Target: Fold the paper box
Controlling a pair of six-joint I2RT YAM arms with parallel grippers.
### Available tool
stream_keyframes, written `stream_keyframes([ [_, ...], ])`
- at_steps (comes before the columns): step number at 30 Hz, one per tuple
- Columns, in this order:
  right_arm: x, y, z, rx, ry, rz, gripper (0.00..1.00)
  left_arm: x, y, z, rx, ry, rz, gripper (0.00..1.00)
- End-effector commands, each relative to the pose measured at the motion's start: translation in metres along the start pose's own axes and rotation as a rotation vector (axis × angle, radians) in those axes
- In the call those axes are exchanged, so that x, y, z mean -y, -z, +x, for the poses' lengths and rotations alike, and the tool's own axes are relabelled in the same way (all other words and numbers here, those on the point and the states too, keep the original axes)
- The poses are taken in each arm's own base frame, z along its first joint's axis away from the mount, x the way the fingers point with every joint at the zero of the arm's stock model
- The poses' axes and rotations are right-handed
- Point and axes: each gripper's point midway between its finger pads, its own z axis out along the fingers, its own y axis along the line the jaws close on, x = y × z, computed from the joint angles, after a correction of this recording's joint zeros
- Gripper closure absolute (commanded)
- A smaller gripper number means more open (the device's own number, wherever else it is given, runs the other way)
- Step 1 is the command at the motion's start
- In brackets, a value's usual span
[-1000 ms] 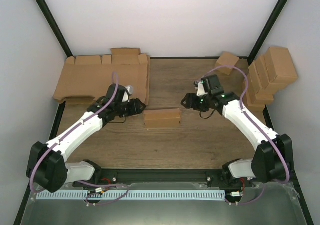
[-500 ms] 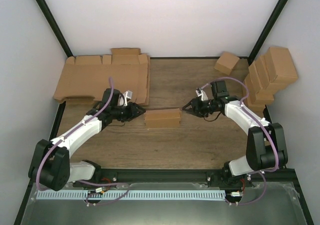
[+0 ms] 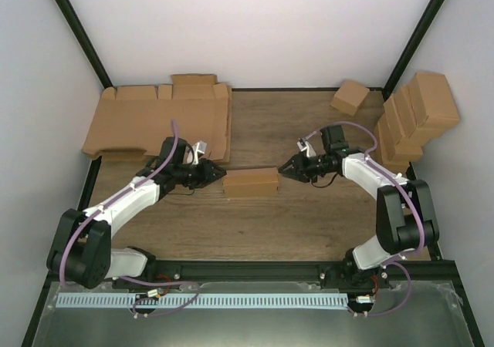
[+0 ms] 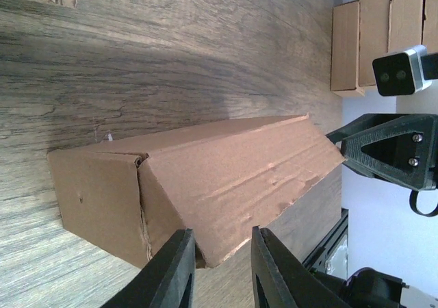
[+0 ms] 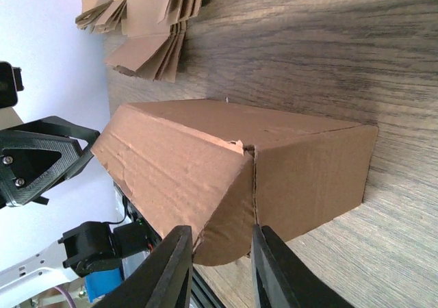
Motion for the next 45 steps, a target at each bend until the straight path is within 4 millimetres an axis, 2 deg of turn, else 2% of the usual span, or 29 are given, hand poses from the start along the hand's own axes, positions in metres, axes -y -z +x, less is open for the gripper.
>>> stream_keyframes([
  [1, -0.010, -0.005, -0.005, -0.006, 0.034, -0.011, 0.74, 0.000, -0.002, -0.001, -0.003, -0.002, 0.015, 0.76],
  [4, -0.009, -0.005, -0.006, -0.003, 0.035, -0.006, 0.76, -0.004, -0.004, 0.002, -0.016, 0.005, 0.010, 0.80],
  [9, -0.013, -0.004, -0.006, -0.001, 0.039, -0.014, 0.76, -0.008, -0.006, 0.005, -0.028, 0.011, 0.001, 0.81],
  [18, -0.027, 0.003, -0.015, 0.027, 0.062, -0.021, 0.67, -0.009, -0.005, 0.005, -0.026, 0.011, -0.004, 0.82],
  [24, -0.027, -0.007, -0.010, -0.002, 0.068, -0.018, 0.68, -0.011, -0.005, 0.006, -0.028, 0.012, -0.006, 0.83],
  [29, -0.026, -0.002, -0.017, 0.039, 0.068, 0.020, 0.68, -0.011, -0.005, 0.007, -0.028, 0.012, -0.008, 0.84],
  [33, -0.030, -0.002, -0.017, 0.042, 0.071, 0.008, 0.72, -0.011, -0.004, 0.007, -0.027, 0.011, -0.010, 0.84],
  [45, -0.016, -0.010, -0.010, 0.003, 0.057, 0.040, 0.84, -0.015, -0.006, 0.010, -0.037, 0.013, -0.015, 0.89],
])
